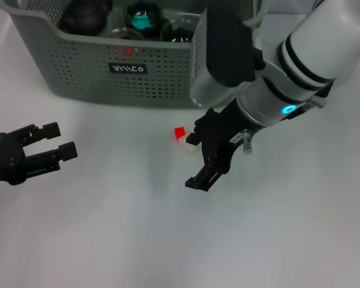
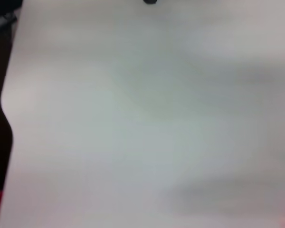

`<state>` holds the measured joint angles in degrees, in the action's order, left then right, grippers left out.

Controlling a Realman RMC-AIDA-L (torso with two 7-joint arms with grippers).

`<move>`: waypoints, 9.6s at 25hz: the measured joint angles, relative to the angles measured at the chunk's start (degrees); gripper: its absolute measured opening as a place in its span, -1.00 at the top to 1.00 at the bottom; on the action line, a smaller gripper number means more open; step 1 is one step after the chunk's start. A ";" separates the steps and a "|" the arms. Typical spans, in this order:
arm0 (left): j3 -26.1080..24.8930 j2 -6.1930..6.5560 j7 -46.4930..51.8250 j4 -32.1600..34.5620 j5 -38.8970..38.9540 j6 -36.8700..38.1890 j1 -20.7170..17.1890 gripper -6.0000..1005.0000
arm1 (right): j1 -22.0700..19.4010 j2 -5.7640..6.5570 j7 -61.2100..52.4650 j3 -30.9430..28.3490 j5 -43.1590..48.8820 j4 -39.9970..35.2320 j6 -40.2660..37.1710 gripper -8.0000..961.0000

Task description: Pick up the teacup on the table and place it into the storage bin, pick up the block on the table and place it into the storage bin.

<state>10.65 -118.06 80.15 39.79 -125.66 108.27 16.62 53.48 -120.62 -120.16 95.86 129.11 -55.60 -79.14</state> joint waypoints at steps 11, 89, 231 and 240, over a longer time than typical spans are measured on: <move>0.33 -0.41 0.00 -0.88 -0.20 -2.10 0.43 -0.64 | 4.01 -0.24 0.45 2.76 1.08 7.07 9.18 -0.96; 0.34 -0.50 -0.18 -1.47 -0.06 -4.47 0.52 -0.64 | 9.70 -0.52 -4.14 14.90 -11.52 22.01 18.23 -0.90; -8.33 0.23 1.18 -2.69 0.14 -5.50 0.16 -0.64 | -15.36 0.30 -2.30 -16.02 -8.26 -23.13 -14.96 -0.78; -8.70 0.26 1.09 -2.41 -0.43 -5.55 -0.60 -0.64 | -5.81 0.01 -13.42 -11.62 1.53 -19.09 -13.03 -0.78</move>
<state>1.95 -117.80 81.24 37.38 -126.10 102.73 16.02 47.67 -120.61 -133.58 84.23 130.64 -74.69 -92.18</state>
